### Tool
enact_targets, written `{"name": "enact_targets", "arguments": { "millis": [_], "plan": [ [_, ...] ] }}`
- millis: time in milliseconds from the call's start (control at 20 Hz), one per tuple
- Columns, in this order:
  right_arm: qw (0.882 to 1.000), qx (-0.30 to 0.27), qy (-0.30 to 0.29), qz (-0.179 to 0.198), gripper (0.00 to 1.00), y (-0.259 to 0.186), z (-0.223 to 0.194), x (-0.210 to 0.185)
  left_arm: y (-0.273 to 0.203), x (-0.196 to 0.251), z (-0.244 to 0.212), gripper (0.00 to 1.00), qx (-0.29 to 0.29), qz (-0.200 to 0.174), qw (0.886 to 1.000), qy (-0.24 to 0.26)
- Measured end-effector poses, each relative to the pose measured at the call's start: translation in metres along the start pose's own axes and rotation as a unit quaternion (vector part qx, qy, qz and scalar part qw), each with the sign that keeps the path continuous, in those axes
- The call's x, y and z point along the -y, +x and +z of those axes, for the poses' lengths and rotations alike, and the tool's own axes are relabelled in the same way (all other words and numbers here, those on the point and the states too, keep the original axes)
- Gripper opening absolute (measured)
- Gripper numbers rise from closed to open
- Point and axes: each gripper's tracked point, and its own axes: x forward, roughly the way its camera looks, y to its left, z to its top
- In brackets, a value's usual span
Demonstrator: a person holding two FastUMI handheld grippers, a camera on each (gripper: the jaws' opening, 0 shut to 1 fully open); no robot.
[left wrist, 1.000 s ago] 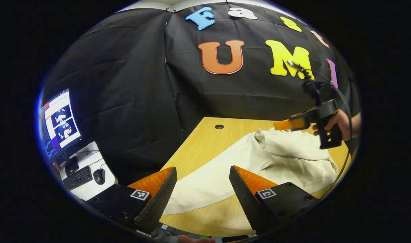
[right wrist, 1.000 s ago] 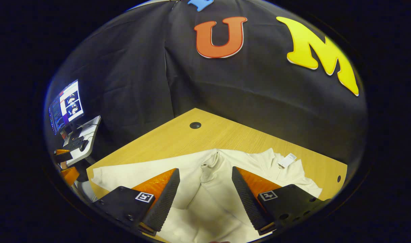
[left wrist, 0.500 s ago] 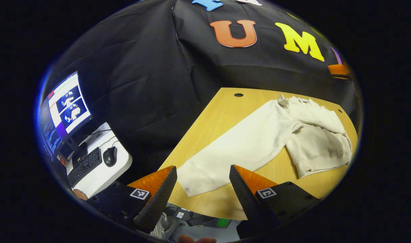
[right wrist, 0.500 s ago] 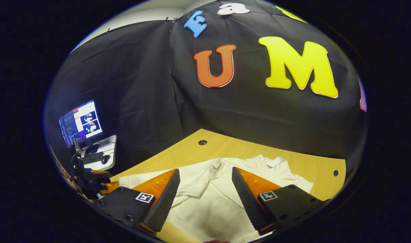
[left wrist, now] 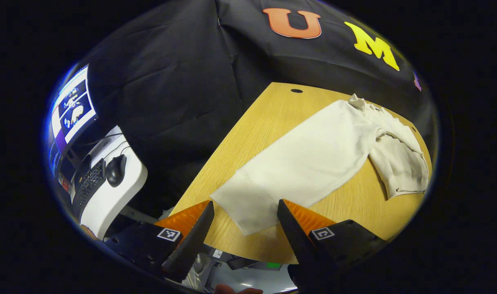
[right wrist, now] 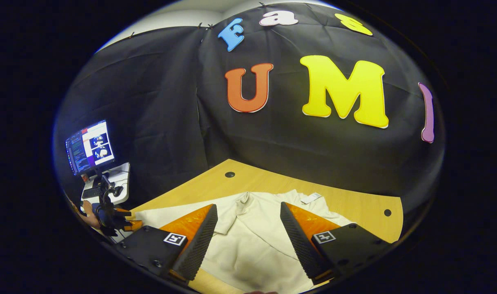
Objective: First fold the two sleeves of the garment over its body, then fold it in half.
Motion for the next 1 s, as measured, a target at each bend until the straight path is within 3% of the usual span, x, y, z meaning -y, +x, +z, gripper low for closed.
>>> {"name": "enact_targets", "arguments": {
  "millis": [200, 250, 350, 400, 450, 500, 550, 650, 800, 1000],
  "plan": [
    [1.000, -0.001, -0.008, -0.004, 0.96, -0.006, 0.000, -0.002, 0.011, 0.010, -0.006, 0.97, -0.001, -0.032, 0.999, -0.033],
    [1.000, -0.001, -0.012, -0.003, 0.96, -0.007, 0.000, -0.005, 0.011, 0.009, -0.005, 0.85, 0.005, -0.033, 0.999, -0.042],
    [1.000, -0.001, -0.018, 0.000, 0.96, -0.010, 0.002, -0.009, 0.011, 0.008, -0.005, 0.78, 0.010, -0.032, 0.998, -0.044],
    [1.000, 0.000, -0.020, 0.002, 0.96, -0.010, 0.004, -0.010, 0.013, 0.009, -0.003, 0.84, 0.012, -0.033, 0.998, -0.047],
    [1.000, 0.001, -0.023, 0.004, 0.94, -0.011, 0.005, -0.013, 0.013, 0.011, -0.003, 0.69, 0.016, -0.037, 0.998, -0.048],
    [1.000, 0.003, -0.027, 0.007, 0.96, -0.013, 0.007, -0.015, 0.013, 0.014, 0.001, 0.64, 0.021, -0.041, 0.998, -0.049],
    [0.999, 0.003, -0.030, 0.012, 0.96, -0.014, 0.006, -0.017, 0.013, 0.020, 0.002, 0.53, 0.029, -0.051, 0.997, -0.052],
    [0.999, -0.003, -0.037, 0.017, 0.96, -0.017, 0.001, -0.020, 0.013, 0.020, 0.003, 0.12, 0.041, -0.049, 0.997, -0.047],
    [0.999, -0.001, -0.044, 0.017, 0.96, -0.026, -0.001, -0.018, 0.009, 0.023, 0.011, 0.05, 0.049, -0.057, 0.996, -0.053],
    [1.000, -0.001, -0.019, 0.012, 0.96, -0.039, -0.006, -0.005, -0.001, 0.035, 0.040, 0.04, 0.057, -0.082, 0.992, -0.083]
  ]
}}
